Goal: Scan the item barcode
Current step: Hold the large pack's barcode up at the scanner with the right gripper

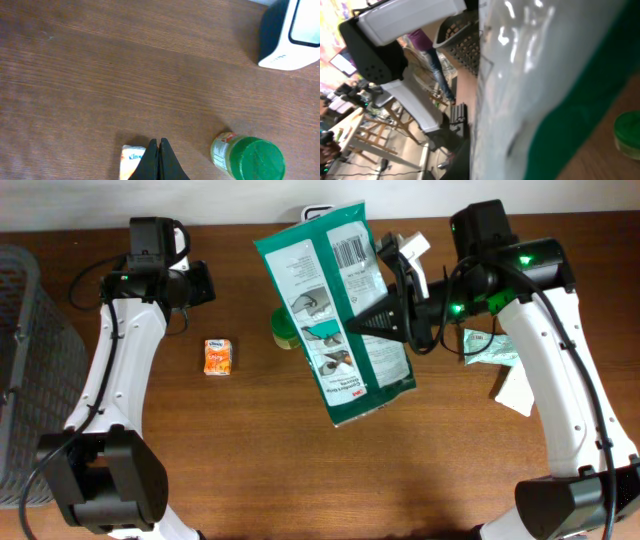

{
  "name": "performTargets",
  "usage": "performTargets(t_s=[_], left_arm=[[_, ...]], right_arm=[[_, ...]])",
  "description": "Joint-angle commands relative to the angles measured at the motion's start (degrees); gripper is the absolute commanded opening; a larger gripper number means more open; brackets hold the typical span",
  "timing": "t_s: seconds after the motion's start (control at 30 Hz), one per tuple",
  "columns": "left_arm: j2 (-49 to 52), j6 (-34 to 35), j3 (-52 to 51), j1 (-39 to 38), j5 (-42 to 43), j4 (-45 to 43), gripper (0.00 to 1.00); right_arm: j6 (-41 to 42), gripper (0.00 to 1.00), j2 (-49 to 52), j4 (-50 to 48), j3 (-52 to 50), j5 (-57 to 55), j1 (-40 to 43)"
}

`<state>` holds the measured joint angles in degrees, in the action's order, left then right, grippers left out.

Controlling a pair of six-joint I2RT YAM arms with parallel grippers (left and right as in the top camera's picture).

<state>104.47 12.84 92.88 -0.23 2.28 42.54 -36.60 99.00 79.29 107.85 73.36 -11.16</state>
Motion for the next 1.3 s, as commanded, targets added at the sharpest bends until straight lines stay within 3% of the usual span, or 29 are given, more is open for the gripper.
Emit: performTargets(t_s=[0.0,0.13,0.33,0.5,0.73,0.93,1.27], left_arm=[[-0.3,-0.5,0.0,0.3,-0.6,0.0,0.00],[-0.3,-0.5,0.0,0.3,-0.6,0.0,0.04],[-0.3,-0.5,0.0,0.3,-0.6,0.0,0.11],[-0.3,-0.5,0.0,0.3,-0.6,0.0,0.19],[-0.3,-0.5,0.0,0.3,-0.6,0.0,0.20],[-0.3,-0.5,0.0,0.3,-0.6,0.0,0.20],[-0.3,-0.5,0.0,0.3,-0.6,0.0,0.19]], right_arm=[[7.5,0.04,-1.5,-4.2,1.2,-2.1,-3.0],[9.7,0.04,-1.5,-6.1,1.2,-6.6,-3.5],[14.3,0.04,0.1,-9.8,1.2,-30.3,-4.4],[20.4,0.04,4.0,-16.4,1.1,-56.0,-7.6],[22.5,0.04,9.6,-28.3,1.1,-103.1,-14.9],[9.8,0.04,15.9,-46.2,1.1,-117.8,-17.3],[-24.0,0.04,34.0,-84.4,1.1,-129.0,-17.4]])
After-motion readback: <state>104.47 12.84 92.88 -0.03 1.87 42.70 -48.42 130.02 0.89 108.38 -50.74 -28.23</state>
